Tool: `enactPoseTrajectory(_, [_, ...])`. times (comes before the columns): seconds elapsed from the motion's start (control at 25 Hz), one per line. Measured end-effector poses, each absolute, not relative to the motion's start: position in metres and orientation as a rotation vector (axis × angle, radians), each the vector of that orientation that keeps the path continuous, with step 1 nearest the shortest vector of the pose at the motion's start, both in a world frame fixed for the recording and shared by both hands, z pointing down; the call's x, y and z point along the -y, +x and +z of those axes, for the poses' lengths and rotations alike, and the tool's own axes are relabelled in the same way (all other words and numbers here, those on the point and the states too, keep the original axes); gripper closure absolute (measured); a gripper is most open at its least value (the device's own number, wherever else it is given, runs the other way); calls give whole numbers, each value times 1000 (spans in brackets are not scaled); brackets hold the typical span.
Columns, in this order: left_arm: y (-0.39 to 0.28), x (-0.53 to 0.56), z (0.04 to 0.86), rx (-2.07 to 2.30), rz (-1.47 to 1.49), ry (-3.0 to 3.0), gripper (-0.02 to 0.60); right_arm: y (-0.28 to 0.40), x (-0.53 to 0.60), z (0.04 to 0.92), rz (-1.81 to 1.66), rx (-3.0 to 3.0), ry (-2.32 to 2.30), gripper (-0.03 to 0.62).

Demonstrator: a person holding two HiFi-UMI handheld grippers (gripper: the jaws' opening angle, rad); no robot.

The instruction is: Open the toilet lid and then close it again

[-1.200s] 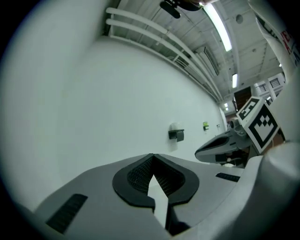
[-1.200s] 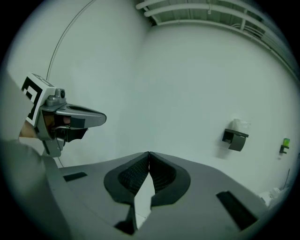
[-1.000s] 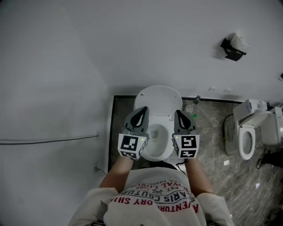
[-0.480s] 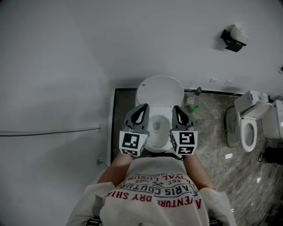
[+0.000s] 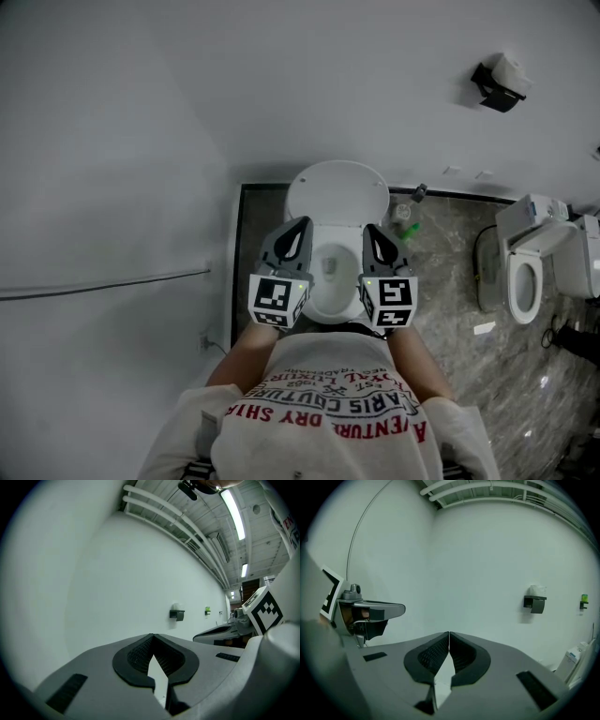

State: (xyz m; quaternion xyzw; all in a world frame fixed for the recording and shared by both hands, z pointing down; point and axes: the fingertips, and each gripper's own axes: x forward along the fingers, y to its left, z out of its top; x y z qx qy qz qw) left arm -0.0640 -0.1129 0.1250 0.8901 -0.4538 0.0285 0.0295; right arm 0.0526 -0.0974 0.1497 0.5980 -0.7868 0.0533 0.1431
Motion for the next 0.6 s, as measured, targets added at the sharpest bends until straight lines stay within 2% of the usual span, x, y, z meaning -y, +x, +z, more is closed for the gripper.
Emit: enactPoseTrajectory(0.6, [-34, 155, 209, 1240, 335, 2684, 575, 75, 147, 203, 180, 2259, 1490, 579])
